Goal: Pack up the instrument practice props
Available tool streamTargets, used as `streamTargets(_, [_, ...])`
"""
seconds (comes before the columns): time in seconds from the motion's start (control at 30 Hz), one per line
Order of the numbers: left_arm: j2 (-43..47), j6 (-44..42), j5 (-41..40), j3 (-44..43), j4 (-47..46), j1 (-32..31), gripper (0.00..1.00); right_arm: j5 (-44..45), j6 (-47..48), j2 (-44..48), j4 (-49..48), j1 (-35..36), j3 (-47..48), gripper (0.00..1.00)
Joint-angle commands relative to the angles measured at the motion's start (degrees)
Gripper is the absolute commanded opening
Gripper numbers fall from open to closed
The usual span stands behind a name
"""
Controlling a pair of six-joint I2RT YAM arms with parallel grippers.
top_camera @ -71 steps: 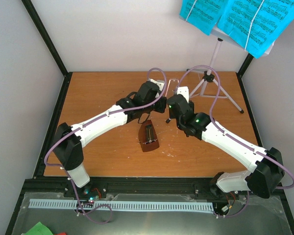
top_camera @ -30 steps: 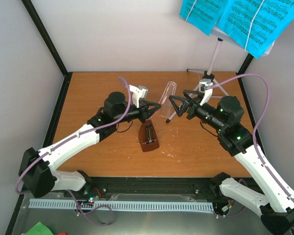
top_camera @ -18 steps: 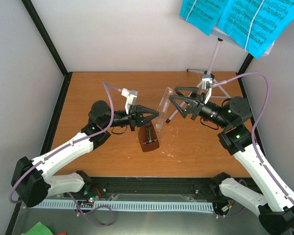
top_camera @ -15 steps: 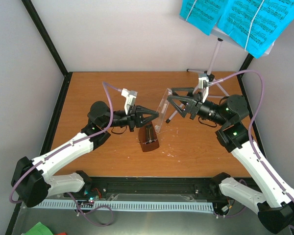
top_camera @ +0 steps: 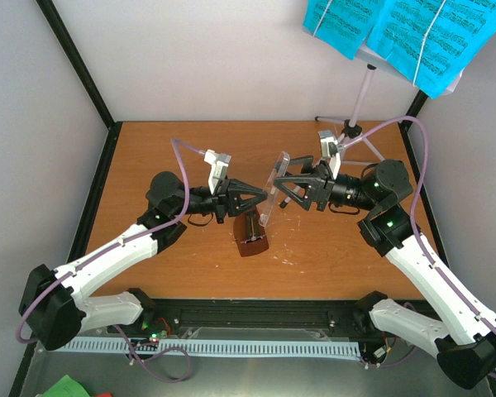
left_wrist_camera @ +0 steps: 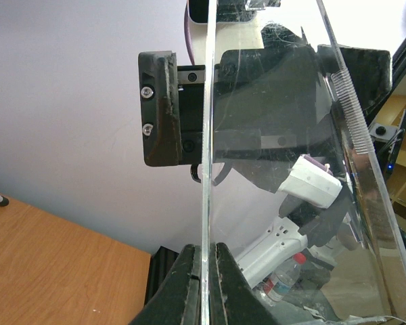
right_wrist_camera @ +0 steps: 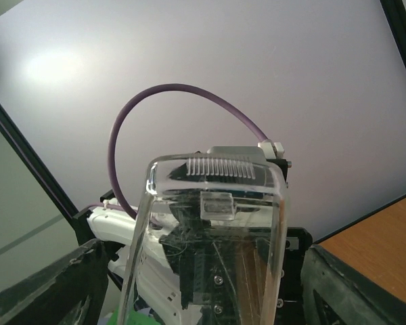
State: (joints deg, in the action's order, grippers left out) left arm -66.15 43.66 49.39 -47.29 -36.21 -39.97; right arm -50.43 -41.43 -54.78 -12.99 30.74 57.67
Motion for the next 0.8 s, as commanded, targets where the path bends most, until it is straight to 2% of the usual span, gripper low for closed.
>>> streamTargets(0.0, [-0.2,0.7,0.8,-1.1,-2.8,0.2,0.00,-2.2,-0.5,-0.3,-2.4,0.7,0.3,0.74])
streamTargets(0.2, [-0.6,0.6,1.2,-1.1,-3.1,0.2,0.00,-3.0,-1.5,-0.7,-4.0,1.6,-0.4,0.68])
streamTargets(0.5, [-0.7,0.6,1.1,-0.6,-3.3,0.2,0.00,-2.9,-2.2,-0.9,-5.6,2.0,-1.7,0.46])
streamTargets(0.6, [-0.3,-0.7,-0.5,-0.2,-1.6,0.2,0.02,-2.5,-1.3,-0.6,-5.4,2.0,-2.3,0.43])
streamTargets(0.63, [0.0,-1.6,-1.4,-0.1,-0.4,0.2,0.14,-2.1,-0.5,-0.2,-4.9,2.0,-2.5,0.43])
streamTargets(0.7, [1.1,-3.9,-3.9,0.3,2.6,0.2,0.52,-0.7,2.1,0.5,-2.2,2.0,-2.6,0.43])
streamTargets(0.73, [1.8,-5.4,-5.5,0.7,4.3,0.2,0.65,0.2,3.8,0.9,-0.4,2.0,-2.6,0.43])
streamTargets(0.77, [2.7,-6.9,-7.2,1.3,6.0,0.2,0.72,1.2,5.6,1.2,1.7,2.0,-2.5,0.43])
